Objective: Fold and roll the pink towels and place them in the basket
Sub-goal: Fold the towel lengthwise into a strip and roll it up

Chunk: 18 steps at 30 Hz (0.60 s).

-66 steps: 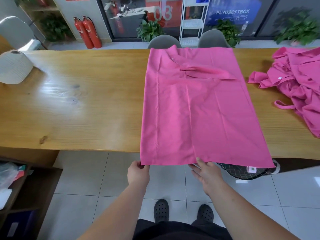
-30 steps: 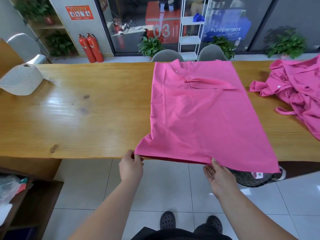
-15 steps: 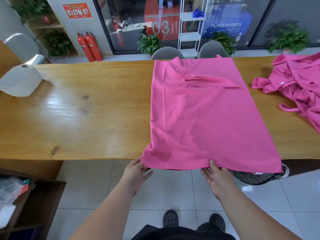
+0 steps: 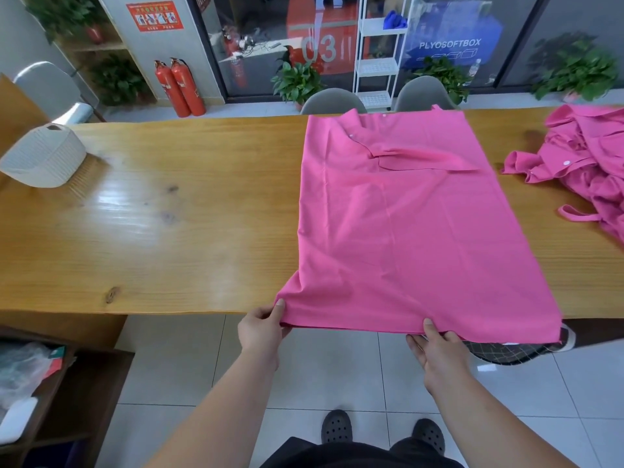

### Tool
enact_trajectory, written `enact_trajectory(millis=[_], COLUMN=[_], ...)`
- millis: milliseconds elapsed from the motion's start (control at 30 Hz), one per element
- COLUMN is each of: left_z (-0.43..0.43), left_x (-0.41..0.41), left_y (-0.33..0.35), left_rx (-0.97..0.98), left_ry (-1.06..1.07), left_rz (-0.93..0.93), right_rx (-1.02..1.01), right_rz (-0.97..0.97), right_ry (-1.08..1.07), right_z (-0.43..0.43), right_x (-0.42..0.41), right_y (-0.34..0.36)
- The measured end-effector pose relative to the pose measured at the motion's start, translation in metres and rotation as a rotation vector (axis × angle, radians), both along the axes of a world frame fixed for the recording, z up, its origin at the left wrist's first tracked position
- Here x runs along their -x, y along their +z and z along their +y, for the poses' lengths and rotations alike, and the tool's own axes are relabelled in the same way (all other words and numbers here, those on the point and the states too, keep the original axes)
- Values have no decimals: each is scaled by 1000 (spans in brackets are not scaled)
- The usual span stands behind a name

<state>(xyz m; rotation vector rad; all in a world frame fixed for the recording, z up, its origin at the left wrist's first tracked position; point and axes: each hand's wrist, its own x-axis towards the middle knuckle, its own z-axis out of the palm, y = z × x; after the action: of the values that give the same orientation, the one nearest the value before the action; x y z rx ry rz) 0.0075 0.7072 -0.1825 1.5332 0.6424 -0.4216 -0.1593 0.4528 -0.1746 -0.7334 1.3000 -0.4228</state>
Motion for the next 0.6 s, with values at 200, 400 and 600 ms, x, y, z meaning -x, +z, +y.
enact_trajectory(millis=[200,400,600], left_z=[9,4,-60], left_x=[-6,-14,-23], left_y=[-7,1,118], left_rx=[23,-81,448], left_ry=[-118,-234,-189], left_rz=[101,130,-318], right_rx=[-133,-133,-166], right_rz=[-53,-21,-232], right_ry=[68,79,-154], right_z=[-7,-7,-18], right_x=[6,10,-2], right_y=[1,9,26])
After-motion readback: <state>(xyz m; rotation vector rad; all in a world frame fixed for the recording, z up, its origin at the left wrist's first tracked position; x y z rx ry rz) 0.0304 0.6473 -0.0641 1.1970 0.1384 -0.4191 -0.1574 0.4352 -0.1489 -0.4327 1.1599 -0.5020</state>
